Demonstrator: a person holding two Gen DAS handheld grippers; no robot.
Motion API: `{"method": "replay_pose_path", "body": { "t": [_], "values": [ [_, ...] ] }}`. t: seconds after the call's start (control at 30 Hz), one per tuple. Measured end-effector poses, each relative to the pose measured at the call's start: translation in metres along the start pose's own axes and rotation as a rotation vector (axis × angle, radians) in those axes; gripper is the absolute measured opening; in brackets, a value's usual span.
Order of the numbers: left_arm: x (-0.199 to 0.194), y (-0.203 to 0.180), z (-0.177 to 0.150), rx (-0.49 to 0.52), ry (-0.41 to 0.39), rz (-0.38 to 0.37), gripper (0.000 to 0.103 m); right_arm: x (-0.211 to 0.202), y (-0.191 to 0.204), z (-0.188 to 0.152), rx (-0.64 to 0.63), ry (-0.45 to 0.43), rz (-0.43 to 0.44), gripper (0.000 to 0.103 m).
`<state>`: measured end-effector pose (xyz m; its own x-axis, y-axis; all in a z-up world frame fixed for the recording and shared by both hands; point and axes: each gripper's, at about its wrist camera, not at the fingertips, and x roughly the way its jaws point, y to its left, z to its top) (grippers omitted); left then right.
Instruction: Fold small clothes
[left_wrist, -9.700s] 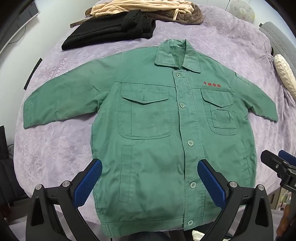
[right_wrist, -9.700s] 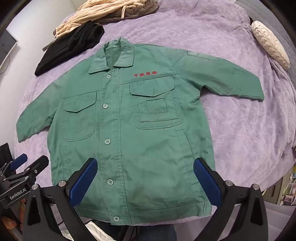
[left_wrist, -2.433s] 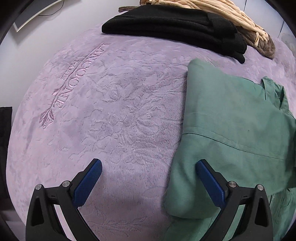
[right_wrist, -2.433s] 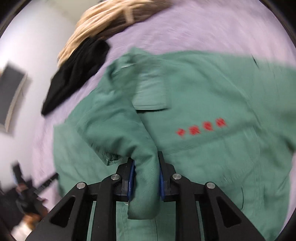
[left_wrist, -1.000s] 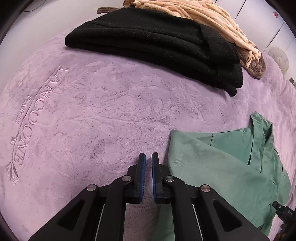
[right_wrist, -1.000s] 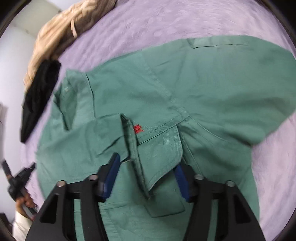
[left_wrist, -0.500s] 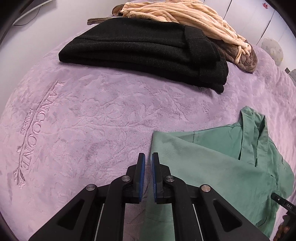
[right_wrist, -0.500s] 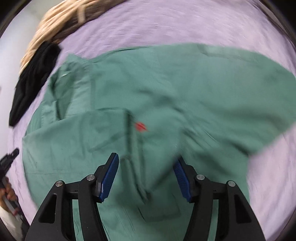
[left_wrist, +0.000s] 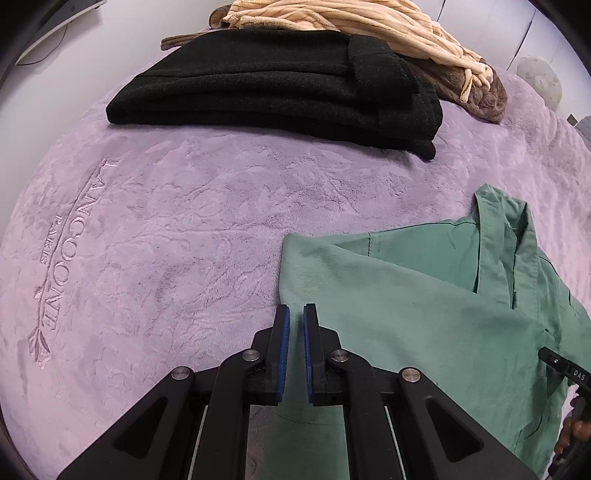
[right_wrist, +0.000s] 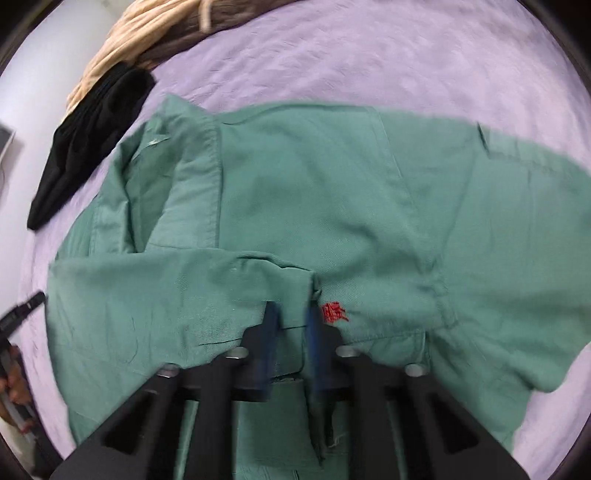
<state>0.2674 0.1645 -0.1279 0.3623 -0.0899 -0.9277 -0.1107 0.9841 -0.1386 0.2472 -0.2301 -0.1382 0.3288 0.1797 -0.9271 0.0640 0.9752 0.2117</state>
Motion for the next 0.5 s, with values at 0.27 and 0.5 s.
{"method": "replay_pose_path", "body": {
  "t": [0.27,0.5],
  "values": [
    [0.009,0.000,-0.008,-0.014,0.021,0.042,0.008,0.008,-0.029,0.000,0.151,-0.008,0.057,0.024],
    [-0.010,-0.006,-0.035,0.069,0.021,0.083,0.008,-0.043,-0.055,-0.038,0.272,-0.014,0.142,0.061]
  ]
}}
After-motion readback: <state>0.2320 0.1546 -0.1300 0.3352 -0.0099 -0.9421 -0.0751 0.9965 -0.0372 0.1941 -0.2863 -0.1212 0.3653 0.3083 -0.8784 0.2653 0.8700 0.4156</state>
